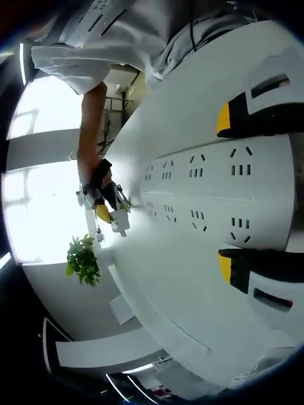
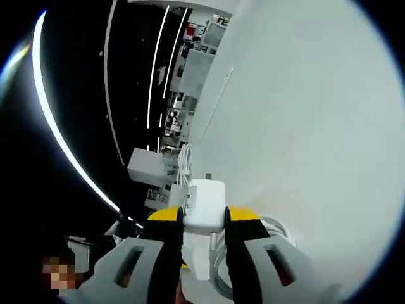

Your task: Straighten the power strip on the desk, plug the charger into it

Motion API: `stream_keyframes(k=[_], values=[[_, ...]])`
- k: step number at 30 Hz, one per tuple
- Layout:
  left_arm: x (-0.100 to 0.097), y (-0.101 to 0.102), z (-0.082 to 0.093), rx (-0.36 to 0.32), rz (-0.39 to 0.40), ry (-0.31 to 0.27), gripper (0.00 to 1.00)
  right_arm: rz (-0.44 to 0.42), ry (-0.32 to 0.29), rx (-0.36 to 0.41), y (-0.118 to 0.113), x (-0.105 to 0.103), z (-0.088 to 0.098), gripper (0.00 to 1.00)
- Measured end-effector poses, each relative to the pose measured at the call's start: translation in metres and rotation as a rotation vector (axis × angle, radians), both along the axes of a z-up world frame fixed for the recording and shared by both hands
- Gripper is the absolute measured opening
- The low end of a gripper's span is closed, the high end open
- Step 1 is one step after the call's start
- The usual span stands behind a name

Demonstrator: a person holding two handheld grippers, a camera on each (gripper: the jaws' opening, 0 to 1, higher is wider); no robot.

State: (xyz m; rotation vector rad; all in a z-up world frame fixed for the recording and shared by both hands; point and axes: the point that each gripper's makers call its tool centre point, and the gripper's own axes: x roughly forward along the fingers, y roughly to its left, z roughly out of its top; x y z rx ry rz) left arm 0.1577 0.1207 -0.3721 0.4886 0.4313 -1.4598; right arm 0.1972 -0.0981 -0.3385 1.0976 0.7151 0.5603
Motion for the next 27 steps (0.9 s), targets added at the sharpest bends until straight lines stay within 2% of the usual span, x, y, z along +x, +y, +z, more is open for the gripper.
stream_keyframes(k=[7, 16, 21, 25, 27], values=[[0.0, 0.0, 0.0, 0.006, 0.0, -0.005, 0.73, 0.055, -0.02, -0.209, 0.01, -0.001, -0.007, 0.25], [0.0, 0.0, 0.001, 0.007, -0.001, -0.007, 0.73, 0.125, -0.047, -0.394, 0.032, -0.012, -0.015, 0.25], [0.0, -0.001, 0.0, 0.01, -0.001, -0.01, 0.73, 0.137, -0.051, -0.413, 0.044, -0.015, -0.013, 0.26], [0.0, -0.001, 0.0, 0.011, -0.002, -0.012, 0.73, 0.156, -0.055, -0.421, 0.043, -0.018, -0.013, 0.26], [0.0, -0.001, 0.0, 0.012, -0.002, -0.012, 0.73, 0.164, -0.079, -0.427, 0.04, -0.019, -0.013, 0.26]])
